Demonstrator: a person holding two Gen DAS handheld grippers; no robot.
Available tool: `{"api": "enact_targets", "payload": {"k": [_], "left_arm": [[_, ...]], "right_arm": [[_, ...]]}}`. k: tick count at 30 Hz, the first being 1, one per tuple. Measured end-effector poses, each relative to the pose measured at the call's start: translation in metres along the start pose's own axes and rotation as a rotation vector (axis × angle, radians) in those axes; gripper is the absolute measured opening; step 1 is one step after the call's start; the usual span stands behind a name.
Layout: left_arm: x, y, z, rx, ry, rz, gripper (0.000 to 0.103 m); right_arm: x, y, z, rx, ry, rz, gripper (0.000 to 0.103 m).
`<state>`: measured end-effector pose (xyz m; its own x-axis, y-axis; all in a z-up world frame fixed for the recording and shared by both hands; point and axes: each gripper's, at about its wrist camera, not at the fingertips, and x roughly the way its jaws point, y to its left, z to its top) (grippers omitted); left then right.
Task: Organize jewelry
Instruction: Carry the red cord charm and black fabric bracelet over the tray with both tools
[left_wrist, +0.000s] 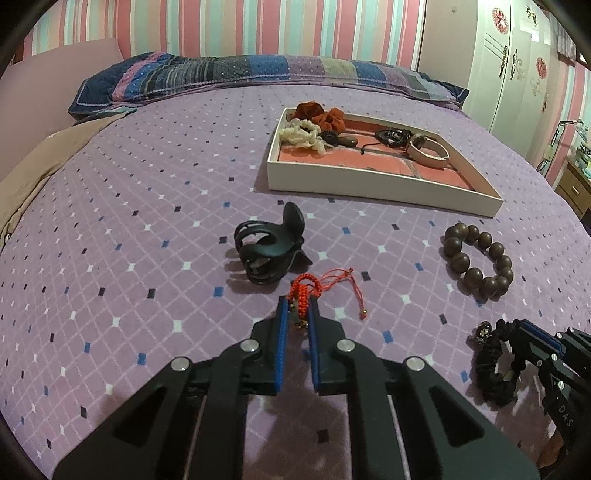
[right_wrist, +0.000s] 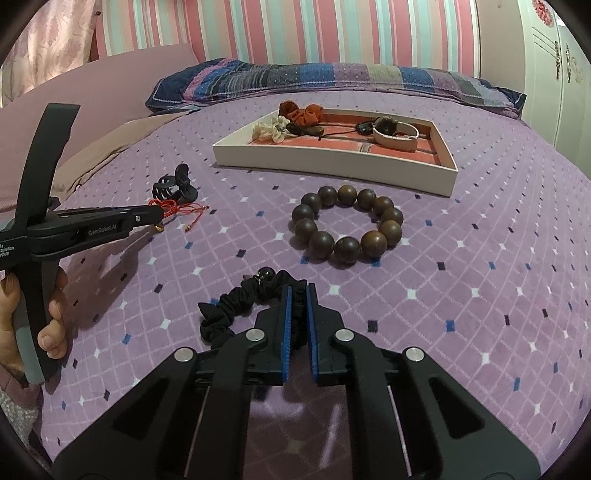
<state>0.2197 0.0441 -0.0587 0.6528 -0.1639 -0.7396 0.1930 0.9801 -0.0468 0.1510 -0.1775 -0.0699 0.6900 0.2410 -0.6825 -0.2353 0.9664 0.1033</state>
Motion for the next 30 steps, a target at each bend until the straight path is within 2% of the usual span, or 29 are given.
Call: {"api": "enact_targets", "payload": {"k": [9, 17, 23, 30], "left_arm": [[-0.026, -0.011, 0.021, 0.017, -0.060, -0.004, 0.011], [-0.039, -0.025, 0.049, 0.029, -0.109, -0.021, 0.011], [-0.036, -0.036, 0.082, 0.026, -0.131, -0.037, 0.011], [-0.009, -0.052, 0.124, 0.034, -0.133, -0.038, 0.011]], "right_arm": [[-0.009, -0.007, 0.021, 0.001, -0.044, -0.003, 0.008], [-0.020, -0.024, 0.058, 0.013, -0.125, -0.023, 0.008], [-0.022, -0.043, 0.099, 0.005, -0.184, -0.058, 0.008], [0.004, -0.070, 0.140, 0.008, -0.191, -0.110, 0.008]]}}
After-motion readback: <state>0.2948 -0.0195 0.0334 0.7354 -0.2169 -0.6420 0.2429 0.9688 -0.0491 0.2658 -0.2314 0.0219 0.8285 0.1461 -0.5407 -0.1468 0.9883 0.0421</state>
